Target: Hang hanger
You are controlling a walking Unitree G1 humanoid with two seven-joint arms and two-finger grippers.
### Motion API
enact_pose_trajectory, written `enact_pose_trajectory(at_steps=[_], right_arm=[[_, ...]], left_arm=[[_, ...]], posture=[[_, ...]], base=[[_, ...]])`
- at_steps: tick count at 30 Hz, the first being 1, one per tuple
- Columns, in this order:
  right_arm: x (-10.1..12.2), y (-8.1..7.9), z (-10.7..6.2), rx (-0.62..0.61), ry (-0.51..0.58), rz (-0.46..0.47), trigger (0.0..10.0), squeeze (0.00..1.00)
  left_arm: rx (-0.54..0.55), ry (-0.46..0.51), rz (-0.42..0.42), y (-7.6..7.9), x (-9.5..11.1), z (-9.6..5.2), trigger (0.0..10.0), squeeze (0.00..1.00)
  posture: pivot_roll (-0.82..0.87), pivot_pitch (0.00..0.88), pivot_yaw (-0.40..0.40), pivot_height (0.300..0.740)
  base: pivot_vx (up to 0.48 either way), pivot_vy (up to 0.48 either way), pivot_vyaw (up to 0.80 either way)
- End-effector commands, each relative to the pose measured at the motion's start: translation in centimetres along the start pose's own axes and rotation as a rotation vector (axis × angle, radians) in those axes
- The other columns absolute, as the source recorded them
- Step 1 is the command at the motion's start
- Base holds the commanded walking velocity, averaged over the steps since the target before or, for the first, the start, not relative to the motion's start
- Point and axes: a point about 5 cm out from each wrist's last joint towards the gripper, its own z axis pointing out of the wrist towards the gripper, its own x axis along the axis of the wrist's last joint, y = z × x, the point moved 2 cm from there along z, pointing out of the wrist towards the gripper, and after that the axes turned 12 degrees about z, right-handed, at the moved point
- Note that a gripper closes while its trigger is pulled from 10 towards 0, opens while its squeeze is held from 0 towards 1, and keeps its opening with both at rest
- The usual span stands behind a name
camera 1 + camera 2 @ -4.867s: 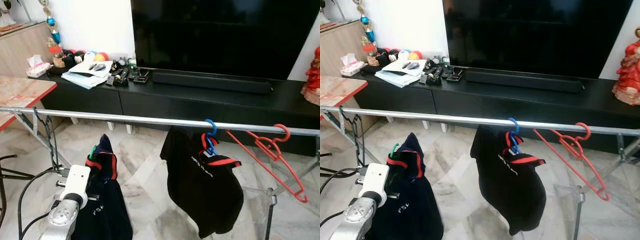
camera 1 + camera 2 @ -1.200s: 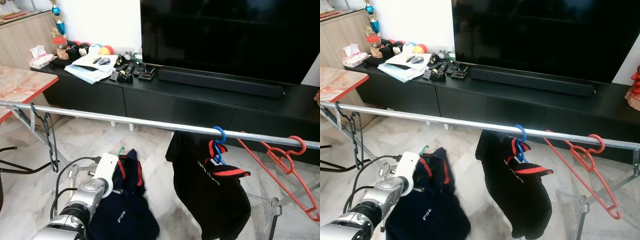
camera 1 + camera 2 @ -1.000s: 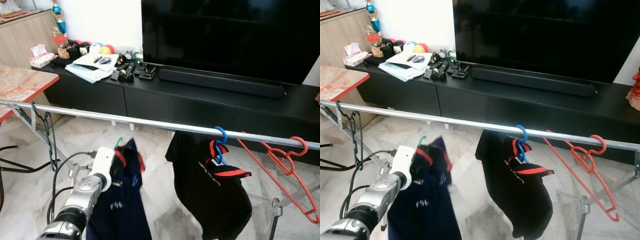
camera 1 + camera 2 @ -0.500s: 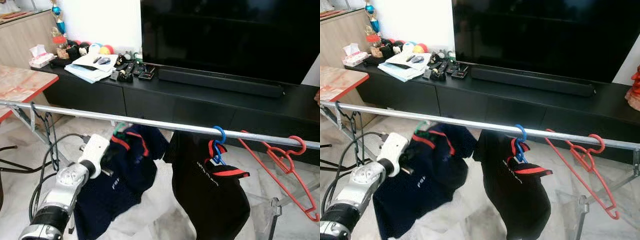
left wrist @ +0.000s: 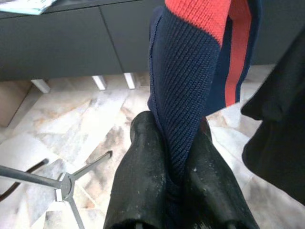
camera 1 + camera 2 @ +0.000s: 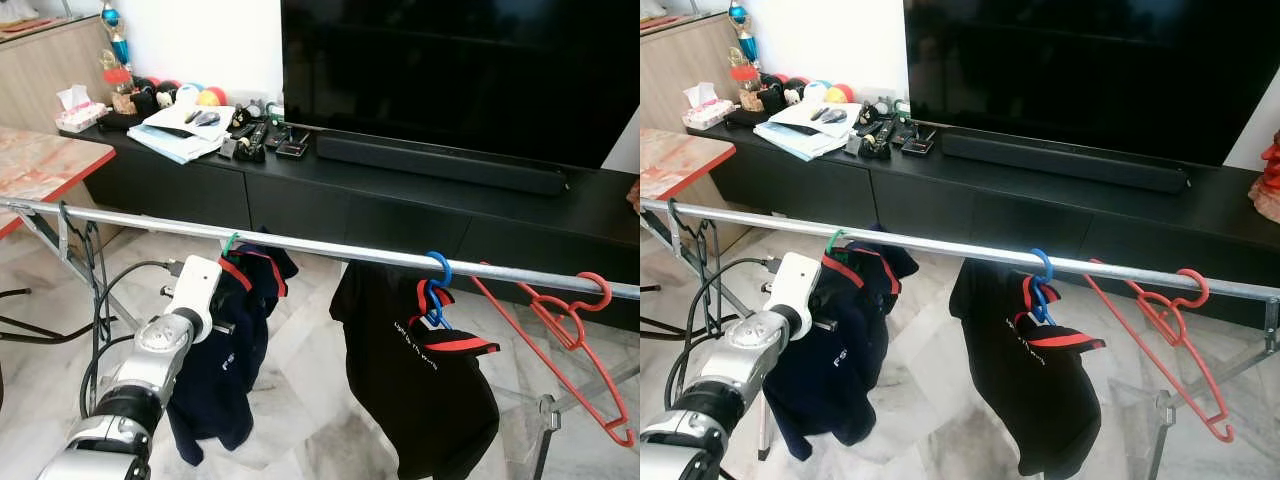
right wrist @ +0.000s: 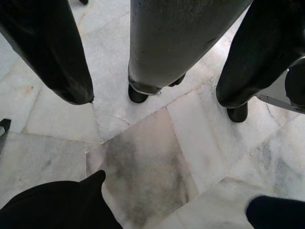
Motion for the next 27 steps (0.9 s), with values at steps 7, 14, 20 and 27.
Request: enact_pose_trajectory(at_steps=[7, 14, 20, 27], right_arm=[[-0.4, 0.1, -0.1, -0.003, -0.004, -0.001, 10.0, 0.00], [-0.4, 0.0, -0.1, -0.004, -0.002, 0.011, 10.0, 0.00], [-0.6, -0.2, -0.1, -0.006, -0.003, 0.025, 10.0, 0.00], [-0.7, -0.2, -0.1, -0.010, -0.005, 0.030, 10.0, 0.00]], left_arm=[[0.046, 0.026, -0.056, -0.9, 2.2, 0.9, 10.0, 0.00], [0.027, -0.034, -0.085, -1.2, 1.9, 1.1, 10.0, 0.00], [-0.004, -0.107, -0.062, -1.0, 1.1, 1.1, 10.0, 0.00], [-0.018, -0.158, -0.080, -0.4, 0.7, 1.3, 10.0, 0.00]], posture=[[-0.07, 0.060, -0.004, 0.740], [-0.07, 0.090, 0.016, 0.740], [-0.07, 0.106, 0.033, 0.740], [-0.08, 0.110, 0.034, 0.740]], base=[[0.000, 0.000, 0.00], [0.000, 0.000, 0.00], [0.000, 0.000, 0.00], [0.000, 0.000, 0.00]])
